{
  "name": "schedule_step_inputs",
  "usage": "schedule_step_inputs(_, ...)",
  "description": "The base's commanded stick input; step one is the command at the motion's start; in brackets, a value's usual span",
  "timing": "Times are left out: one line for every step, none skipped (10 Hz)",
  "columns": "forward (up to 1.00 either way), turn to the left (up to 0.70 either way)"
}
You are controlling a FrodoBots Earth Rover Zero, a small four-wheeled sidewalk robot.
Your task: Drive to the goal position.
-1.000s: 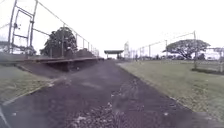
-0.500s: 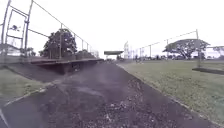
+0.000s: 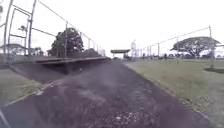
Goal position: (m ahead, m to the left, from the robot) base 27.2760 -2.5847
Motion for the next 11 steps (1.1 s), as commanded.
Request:
schedule_step_inputs(0.7, 0.0)
schedule_step_inputs(0.7, 0.0)
schedule_step_inputs(0.7, 0.02)
schedule_step_inputs(0.7, 0.07)
schedule_step_inputs(0.7, 0.25)
schedule_step_inputs(0.7, 0.3)
schedule_step_inputs(0.7, 0.31)
schedule_step_inputs(0.7, 0.17)
schedule_step_inputs(0.7, 0.03)
schedule_step_inputs(0.7, 0.0)
schedule_step_inputs(0.7, 0.0)
